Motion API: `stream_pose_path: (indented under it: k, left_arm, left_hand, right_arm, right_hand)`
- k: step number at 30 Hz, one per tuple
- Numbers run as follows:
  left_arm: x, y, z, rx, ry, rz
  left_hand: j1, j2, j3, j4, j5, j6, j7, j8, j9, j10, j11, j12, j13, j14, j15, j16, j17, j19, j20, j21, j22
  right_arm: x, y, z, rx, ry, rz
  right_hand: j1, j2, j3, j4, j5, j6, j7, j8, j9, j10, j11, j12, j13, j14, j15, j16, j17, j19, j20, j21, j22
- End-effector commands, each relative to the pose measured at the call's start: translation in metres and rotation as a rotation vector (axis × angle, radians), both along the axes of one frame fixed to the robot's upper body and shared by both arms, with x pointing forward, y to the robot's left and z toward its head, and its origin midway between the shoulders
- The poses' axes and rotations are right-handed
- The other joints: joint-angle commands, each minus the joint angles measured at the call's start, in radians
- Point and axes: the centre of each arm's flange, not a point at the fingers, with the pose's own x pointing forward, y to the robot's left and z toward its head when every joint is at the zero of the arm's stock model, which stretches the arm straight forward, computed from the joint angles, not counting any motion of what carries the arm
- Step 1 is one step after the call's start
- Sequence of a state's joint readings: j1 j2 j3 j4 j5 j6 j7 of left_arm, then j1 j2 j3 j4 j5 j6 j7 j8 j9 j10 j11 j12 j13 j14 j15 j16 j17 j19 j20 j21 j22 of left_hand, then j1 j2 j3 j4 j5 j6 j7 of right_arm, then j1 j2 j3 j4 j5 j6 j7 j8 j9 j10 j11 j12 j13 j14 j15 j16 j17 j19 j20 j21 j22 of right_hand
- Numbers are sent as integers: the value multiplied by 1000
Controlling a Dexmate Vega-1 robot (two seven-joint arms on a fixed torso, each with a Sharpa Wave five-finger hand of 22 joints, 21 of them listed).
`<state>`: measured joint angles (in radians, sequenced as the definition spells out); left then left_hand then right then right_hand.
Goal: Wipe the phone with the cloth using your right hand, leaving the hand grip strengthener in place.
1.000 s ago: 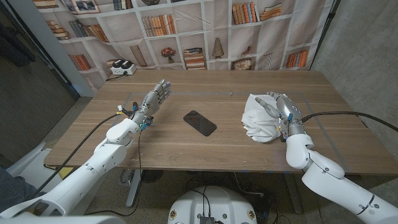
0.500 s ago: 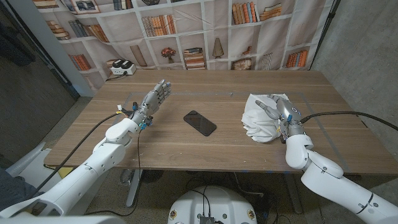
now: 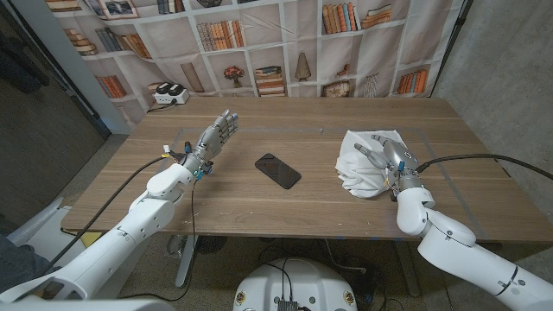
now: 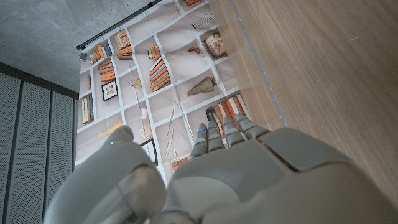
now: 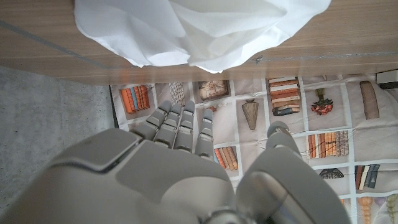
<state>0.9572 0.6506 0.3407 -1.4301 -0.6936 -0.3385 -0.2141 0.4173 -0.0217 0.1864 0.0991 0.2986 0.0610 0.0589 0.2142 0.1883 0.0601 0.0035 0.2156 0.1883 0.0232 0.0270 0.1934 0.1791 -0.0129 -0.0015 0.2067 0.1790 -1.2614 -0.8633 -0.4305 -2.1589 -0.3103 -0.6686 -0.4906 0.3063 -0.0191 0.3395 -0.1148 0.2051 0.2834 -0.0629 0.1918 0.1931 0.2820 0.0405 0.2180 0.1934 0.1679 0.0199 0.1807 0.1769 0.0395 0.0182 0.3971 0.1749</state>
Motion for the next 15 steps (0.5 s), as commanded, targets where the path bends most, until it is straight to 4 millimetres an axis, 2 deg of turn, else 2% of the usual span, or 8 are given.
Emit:
stream_pose_path:
  k: [1, 5, 9, 15]
  left_arm:
    - [0, -4, -4, 8, 18, -1]
    - [0, -3, -5, 2, 18, 1]
    - [0, -3, -5, 6, 15, -1]
    - [-1, -2, -9, 6, 18, -2]
  left_hand:
    - [7, 4, -5, 1, -5, 7, -3, 1, 2, 9, 0, -2, 3, 10, -1, -2, 5, -8, 5, -3, 3]
    - [7, 5, -6, 1, -6, 8, -4, 0, 2, 8, -1, -3, 3, 10, -1, -2, 5, -8, 5, -3, 3]
    - [8, 5, -6, 1, -6, 9, -4, 0, 2, 8, -2, -3, 3, 11, -1, -2, 5, -8, 6, -3, 3]
    - [8, 6, -7, 1, -7, 8, -4, -1, 2, 5, -1, -5, 3, 9, -1, -2, 5, -10, 8, -4, 3]
  right_arm:
    - [4, 0, -6, -29, 53, -9]
    - [9, 0, -7, -35, 98, 16]
    - [15, 0, -10, -28, 126, 41]
    - [22, 4, -12, -64, 136, 17]
  right_hand:
    - [20, -2, 2, -10, 0, -21, 1, -6, 4, -8, -2, -5, 1, -5, 6, 4, 2, 29, 5, -3, 4]
    - [35, -10, 2, -21, 2, -57, 8, -11, 4, -34, 4, -11, 2, -8, 4, 4, 2, 67, -6, 1, 4]
    - [47, -41, -11, -33, 7, -126, 29, -18, 4, -84, 18, -22, 3, -21, 10, 3, 3, 101, -29, -6, 1]
    - [57, -54, -16, -38, 13, -155, 41, -18, 5, -101, 24, -23, 3, -25, 11, 3, 3, 109, -30, -12, 0]
